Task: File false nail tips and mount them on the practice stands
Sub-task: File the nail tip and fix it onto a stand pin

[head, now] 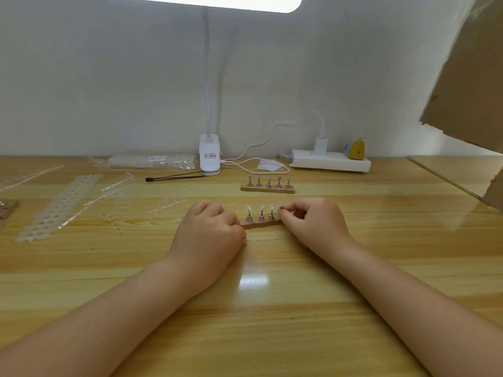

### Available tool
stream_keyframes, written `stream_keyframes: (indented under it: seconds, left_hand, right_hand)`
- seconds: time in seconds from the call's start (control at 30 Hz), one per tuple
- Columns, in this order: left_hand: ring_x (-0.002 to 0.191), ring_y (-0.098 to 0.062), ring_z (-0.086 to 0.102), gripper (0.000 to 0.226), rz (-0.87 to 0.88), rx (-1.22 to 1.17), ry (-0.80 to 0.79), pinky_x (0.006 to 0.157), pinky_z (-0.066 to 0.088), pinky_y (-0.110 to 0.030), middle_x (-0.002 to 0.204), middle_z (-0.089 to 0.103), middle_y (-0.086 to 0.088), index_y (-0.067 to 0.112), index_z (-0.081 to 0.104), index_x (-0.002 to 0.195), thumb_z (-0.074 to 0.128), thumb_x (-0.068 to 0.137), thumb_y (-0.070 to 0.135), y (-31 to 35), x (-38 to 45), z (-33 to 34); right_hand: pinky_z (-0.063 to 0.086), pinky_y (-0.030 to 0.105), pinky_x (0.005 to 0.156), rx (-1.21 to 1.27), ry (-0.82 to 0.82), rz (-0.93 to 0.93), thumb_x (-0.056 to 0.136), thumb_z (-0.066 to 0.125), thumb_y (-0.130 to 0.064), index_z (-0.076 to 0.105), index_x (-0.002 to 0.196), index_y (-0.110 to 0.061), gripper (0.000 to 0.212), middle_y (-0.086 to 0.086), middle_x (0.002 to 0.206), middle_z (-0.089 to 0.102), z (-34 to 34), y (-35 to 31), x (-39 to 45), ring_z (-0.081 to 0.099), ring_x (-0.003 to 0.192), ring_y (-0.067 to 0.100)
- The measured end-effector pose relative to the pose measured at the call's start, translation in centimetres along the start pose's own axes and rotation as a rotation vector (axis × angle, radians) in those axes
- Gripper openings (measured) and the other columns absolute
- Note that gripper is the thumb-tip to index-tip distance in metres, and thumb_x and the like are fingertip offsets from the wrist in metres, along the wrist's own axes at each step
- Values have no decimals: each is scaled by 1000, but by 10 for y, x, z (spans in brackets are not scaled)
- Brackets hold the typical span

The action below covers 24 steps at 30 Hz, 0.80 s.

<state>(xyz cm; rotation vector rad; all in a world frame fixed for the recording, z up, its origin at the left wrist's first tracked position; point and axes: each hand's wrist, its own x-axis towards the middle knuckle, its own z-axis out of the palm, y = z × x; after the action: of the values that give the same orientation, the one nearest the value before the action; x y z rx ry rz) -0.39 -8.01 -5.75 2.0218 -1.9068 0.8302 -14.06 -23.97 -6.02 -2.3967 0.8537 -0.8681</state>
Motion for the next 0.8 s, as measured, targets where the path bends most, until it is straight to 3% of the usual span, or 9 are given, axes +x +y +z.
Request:
stream_keyframes:
  seconds: [0.17,0.3,0.37,0.47,0.53,0.63,0.7,0.8]
  left_hand:
    - [62,-23,61,12,6,35,25,72,51,-34,69,67,3,19,71,67,76,78,18,-2,-1,1]
    - [63,-25,61,27,-98,-57,80,64,49,-36,71,66,0,14,67,72,47,88,21,-4,0,-2]
    - [65,-25,61,27,-219,-206,94,64,47,-37,73,65,0,12,66,79,43,91,23,-2,0,-4]
    - [73,-24,58,12,-325,-386,70,73,44,-42,74,63,4,13,62,91,51,96,15,-1,0,-2]
    - [73,-20,54,10,-300,-470,51,72,41,-38,71,55,11,14,60,93,51,96,13,-1,1,-1]
    - [72,-14,49,10,-286,-545,63,70,38,-29,70,50,14,15,61,96,51,96,13,0,2,0]
    - [75,-8,50,13,-277,-585,85,71,39,-21,75,54,14,17,62,105,56,94,20,-2,1,-1]
    - [82,-14,60,37,-120,-474,69,79,49,-30,86,64,5,10,63,117,72,84,25,-5,-2,-4]
  right_hand:
    - [53,34,72,-120,-57,42,90,62,-38,77,94,-23,22,-4,81,73,-1,-2,1,64,79,14]
    - [43,27,53,-160,56,-27,89,59,-36,72,72,-20,26,-10,59,60,-7,-8,-8,56,60,11]
    - [38,30,50,18,90,-102,89,58,-36,63,64,-20,30,-8,53,52,-11,-14,-12,48,52,9]
    - [45,26,54,373,-64,-134,87,62,-42,68,95,-24,21,-3,68,62,-11,-30,-21,51,56,4]
    - [46,20,56,423,-159,-110,83,70,-41,66,109,-27,30,-3,76,66,-4,-34,-25,54,57,2]
    - [46,16,53,489,-206,-60,83,75,-24,72,87,-22,6,-4,66,68,0,-36,-26,60,55,4]
    - [44,15,48,588,-206,39,84,73,-21,71,78,-17,7,-1,63,69,-2,-34,-24,63,54,8]
    - [41,18,43,762,-245,187,84,72,-18,71,79,-7,12,6,63,68,-5,-33,-22,61,51,12]
